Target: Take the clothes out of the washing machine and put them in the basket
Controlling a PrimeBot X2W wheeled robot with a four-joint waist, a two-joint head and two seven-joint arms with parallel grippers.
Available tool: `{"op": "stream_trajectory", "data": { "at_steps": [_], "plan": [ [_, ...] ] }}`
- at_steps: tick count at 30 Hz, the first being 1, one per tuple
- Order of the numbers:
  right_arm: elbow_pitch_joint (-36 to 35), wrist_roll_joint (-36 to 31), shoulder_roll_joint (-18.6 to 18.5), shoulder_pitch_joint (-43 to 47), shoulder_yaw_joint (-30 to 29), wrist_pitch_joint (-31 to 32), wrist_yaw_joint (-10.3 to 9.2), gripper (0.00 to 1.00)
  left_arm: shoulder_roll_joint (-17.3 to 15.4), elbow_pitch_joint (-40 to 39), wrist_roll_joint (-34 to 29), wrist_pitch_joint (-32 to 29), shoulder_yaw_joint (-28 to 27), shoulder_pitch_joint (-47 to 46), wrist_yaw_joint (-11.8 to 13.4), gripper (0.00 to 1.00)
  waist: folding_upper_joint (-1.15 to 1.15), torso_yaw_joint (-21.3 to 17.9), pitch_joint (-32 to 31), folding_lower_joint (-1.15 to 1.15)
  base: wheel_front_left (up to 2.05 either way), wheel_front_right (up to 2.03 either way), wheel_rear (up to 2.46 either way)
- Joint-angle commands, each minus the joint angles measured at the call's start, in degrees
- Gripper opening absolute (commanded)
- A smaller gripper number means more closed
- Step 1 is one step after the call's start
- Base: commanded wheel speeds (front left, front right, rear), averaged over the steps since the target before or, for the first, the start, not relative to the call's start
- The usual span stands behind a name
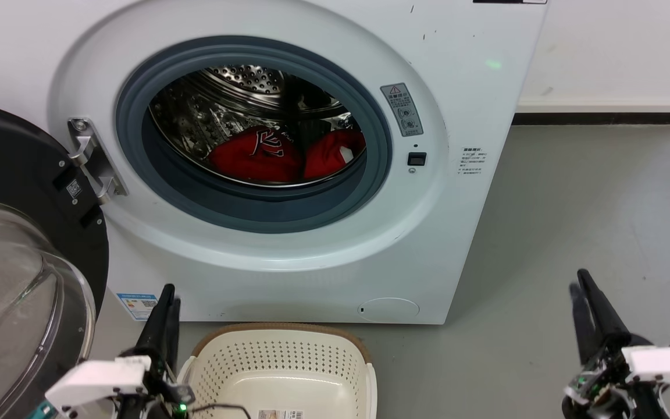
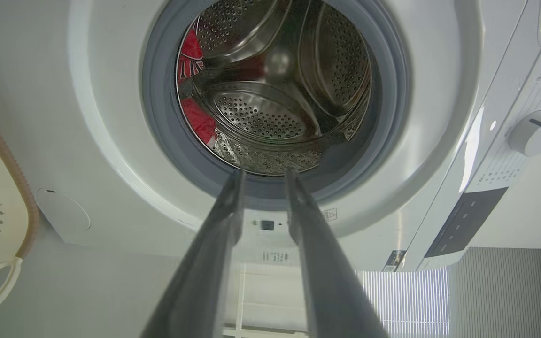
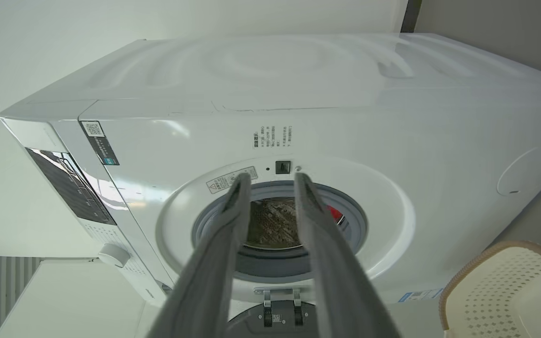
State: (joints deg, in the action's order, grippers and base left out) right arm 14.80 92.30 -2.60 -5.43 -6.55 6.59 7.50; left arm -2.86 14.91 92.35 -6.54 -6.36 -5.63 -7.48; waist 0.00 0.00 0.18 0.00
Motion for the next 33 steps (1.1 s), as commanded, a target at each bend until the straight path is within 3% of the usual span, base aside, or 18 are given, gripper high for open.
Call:
{"op": "stream_trajectory", "data": {
  "at_steps": [1, 16, 22, 33],
  "plan": [
    [0.4, 0.0, 0.1, 0.4, 0.0, 0.0, -0.01, 1.00, 0.0, 0.4, 0.0, 0.0, 0.0, 0.4, 0.0, 1.00, 0.00, 0.0, 0.0, 0.00, 0.00, 0.00, 0.00],
    [-1.1, -3.9, 0.0, 2.1, -0.1, -4.0, -0.01, 1.00, 0.1, -0.9, -6.0, 4.0, -0.8, 2.0, 0.0, 1.00, 0.00, -0.1, 0.1, 0.00, 0.00, 0.00, 0.00],
    [-1.3, -13.8, 0.0, 1.9, -2.0, -6.1, -0.01, 1.00, 0.1, -2.4, -13.5, 6.0, -2.6, 2.0, 0.4, 1.00, 0.00, -0.2, 0.1, 0.00, 0.00, 0.00, 0.00],
    [-7.4, -34.7, -0.1, 1.9, -1.9, -8.6, -0.01, 1.00, 0.0, -11.0, -27.9, 8.5, -1.6, 2.2, 4.4, 1.00, 0.00, -0.3, 0.5, 0.00, 0.00, 0.00, 0.00]
  ]
}}
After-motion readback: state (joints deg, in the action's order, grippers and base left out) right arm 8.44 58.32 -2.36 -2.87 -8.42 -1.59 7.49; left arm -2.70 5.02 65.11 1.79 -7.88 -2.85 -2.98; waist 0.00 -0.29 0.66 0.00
